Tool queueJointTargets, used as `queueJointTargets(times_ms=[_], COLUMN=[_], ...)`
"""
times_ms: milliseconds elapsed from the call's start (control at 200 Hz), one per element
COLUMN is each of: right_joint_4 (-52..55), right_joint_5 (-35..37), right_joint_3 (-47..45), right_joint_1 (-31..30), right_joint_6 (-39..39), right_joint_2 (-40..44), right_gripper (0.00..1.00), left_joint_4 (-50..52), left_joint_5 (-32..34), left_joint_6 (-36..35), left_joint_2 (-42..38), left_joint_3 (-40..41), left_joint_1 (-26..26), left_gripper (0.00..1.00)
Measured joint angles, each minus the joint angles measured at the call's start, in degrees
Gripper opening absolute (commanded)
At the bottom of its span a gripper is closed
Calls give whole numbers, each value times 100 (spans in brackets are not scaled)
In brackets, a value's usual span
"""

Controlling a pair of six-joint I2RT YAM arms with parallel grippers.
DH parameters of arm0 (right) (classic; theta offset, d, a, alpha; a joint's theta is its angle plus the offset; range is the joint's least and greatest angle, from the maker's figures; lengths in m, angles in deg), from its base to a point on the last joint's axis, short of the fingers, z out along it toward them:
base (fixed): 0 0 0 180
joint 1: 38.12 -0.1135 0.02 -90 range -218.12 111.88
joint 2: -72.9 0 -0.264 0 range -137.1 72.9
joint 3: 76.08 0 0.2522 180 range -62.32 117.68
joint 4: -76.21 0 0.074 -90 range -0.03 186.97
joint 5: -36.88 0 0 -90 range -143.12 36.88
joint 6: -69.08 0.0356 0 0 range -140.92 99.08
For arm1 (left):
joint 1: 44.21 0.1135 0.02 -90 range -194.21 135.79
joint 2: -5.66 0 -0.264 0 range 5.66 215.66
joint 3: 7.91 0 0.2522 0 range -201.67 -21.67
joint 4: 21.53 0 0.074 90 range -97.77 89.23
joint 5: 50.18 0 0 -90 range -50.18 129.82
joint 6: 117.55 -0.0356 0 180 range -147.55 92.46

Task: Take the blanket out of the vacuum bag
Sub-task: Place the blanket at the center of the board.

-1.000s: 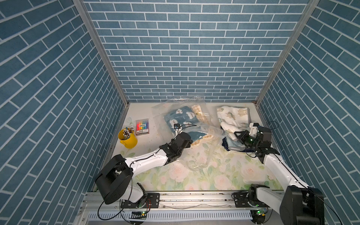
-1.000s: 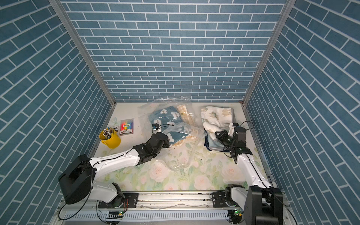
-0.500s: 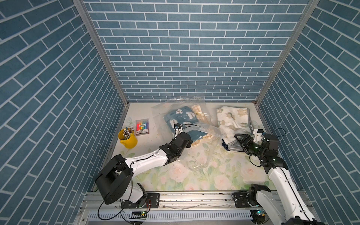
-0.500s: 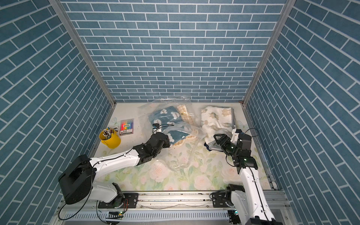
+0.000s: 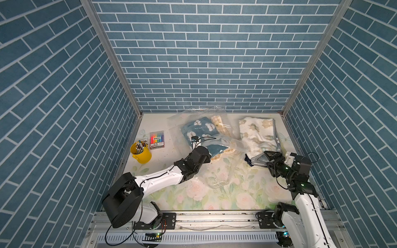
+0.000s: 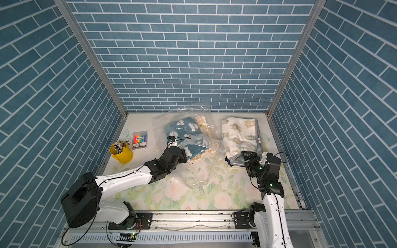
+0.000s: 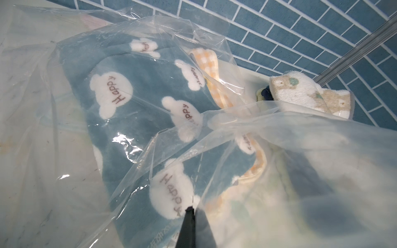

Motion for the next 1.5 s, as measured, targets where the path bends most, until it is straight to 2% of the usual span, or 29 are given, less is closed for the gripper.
queueJointTargets(times_ms=[200, 260, 485, 690, 870, 1025, 1165, 1250, 1365, 1500], right_joint_4=[-955, -1298, -2723, -3574, -3648, -3707, -4186, -4542, -4962, -5128], right_joint_5=[46, 90, 197, 208, 236, 393, 584, 634, 649, 649], right_joint_3=[-525, -739, -1311, -1390, -1390, -1392, -1471, -1471, -1473, -1484], right_joint_1=[122, 122, 125, 133, 144, 155, 181, 229, 258, 352], right_joint_6=[874, 1147, 2114, 2546, 2653, 2747, 2966, 3064, 3150, 3134], right_joint_2=[72, 42, -317, -570, -564, -697, -960, -1281, -1733, -1843], right_gripper=[100, 91, 75, 75, 81, 80, 71, 61, 44, 17], left_joint_4=[0, 0, 0, 2, 4, 7, 20, 26, 42, 48], left_joint_5=[-94, -101, -116, -129, -122, -125, -122, -122, -120, -120], left_joint_6=[2, 2, 13, 24, 22, 22, 20, 22, 22, 22], left_joint_2=[2, 2, 2, 31, 31, 83, 92, 92, 92, 63], left_joint_3=[7, 7, 7, 7, 4, -28, -33, -33, -33, -33], left_joint_1=[0, 0, 0, 0, 0, 0, 0, 0, 0, 0], left_gripper=[3, 3, 3, 3, 3, 3, 3, 3, 3, 4])
